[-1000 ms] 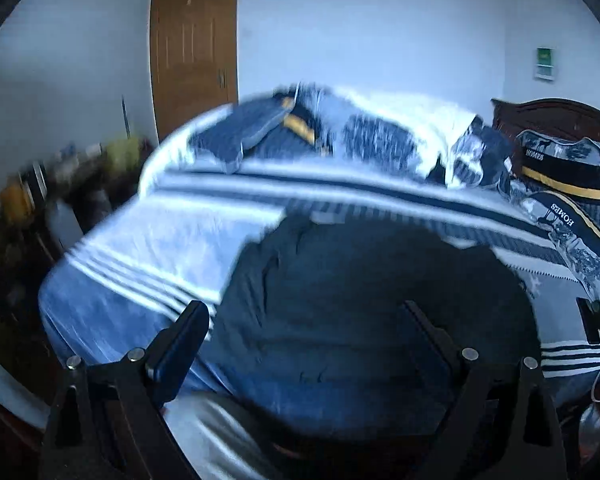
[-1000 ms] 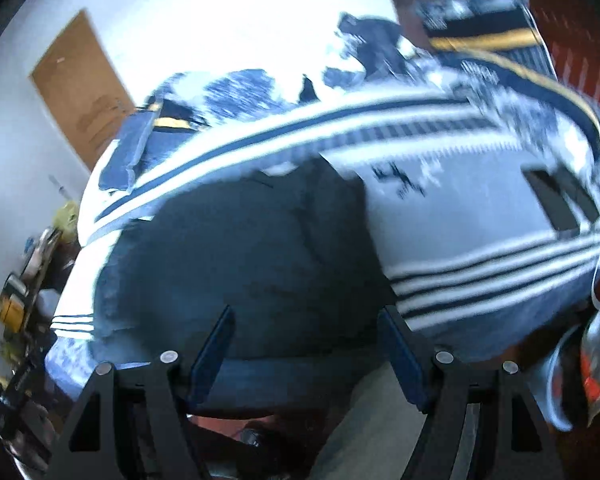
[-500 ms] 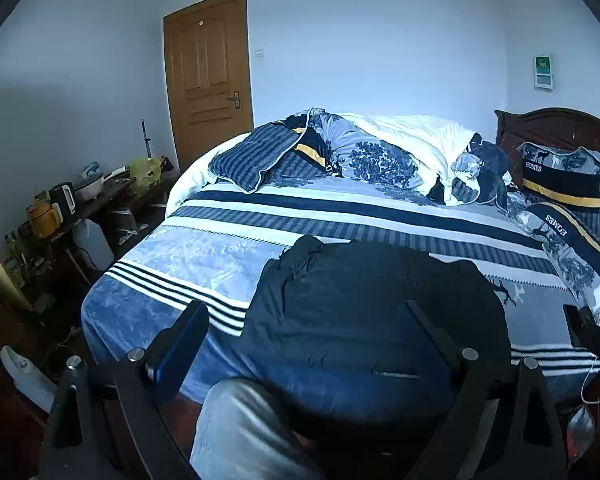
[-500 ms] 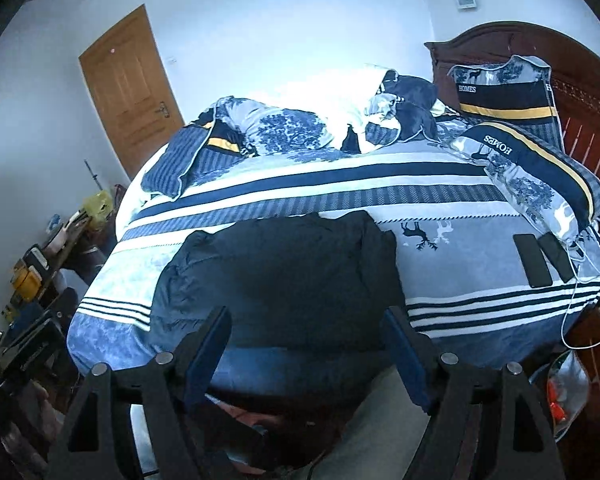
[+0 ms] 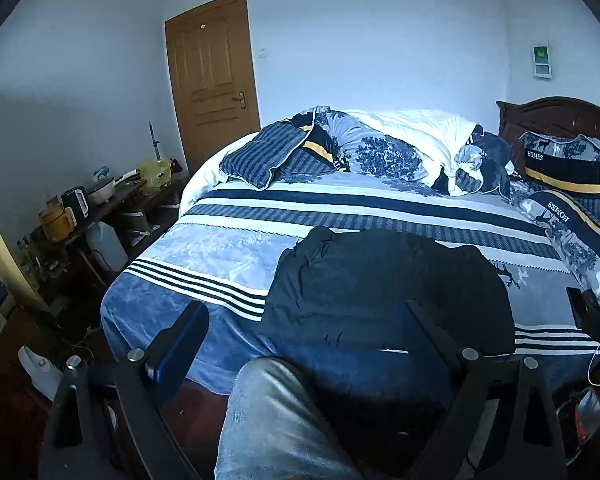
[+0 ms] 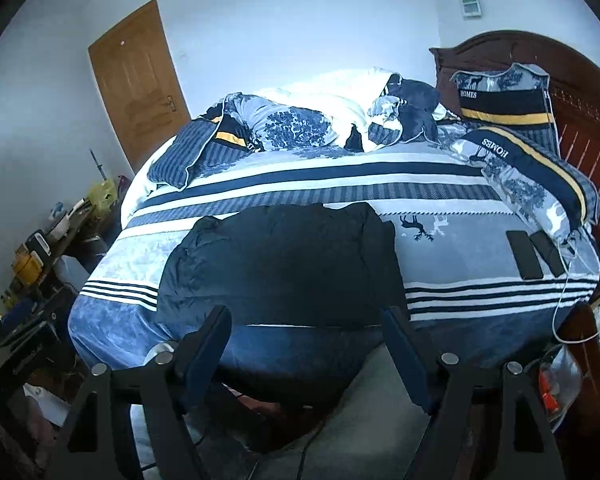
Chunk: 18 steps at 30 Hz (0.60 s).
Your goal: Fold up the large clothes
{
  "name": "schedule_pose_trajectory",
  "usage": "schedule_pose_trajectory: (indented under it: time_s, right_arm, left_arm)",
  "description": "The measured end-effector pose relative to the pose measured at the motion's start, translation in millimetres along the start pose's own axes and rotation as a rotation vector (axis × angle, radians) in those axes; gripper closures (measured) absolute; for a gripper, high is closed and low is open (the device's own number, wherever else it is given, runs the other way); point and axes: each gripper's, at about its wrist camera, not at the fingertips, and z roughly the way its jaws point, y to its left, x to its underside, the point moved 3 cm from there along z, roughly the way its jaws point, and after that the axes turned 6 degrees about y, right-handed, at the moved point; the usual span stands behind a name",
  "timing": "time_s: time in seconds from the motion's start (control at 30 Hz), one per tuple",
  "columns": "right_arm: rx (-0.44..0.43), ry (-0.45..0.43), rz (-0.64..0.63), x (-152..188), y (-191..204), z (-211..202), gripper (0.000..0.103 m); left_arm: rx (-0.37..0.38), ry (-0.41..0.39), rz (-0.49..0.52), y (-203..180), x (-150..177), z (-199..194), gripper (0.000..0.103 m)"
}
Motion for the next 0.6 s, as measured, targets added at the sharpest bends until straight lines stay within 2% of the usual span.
schedule_pose_trajectory:
  time_s: [0.13, 0.6]
  right_arm:
    - [0.016, -0.005, -0.033, 1, 4, 0, 0.023]
    - [0.015, 0.005, -0.024, 2, 3, 3, 0.023]
  left_arm:
    - [0.008, 0.015, 0.01, -4, 2, 0, 0.008]
    - [0.004, 0.008, 0.027, -15, 4, -6, 0.008]
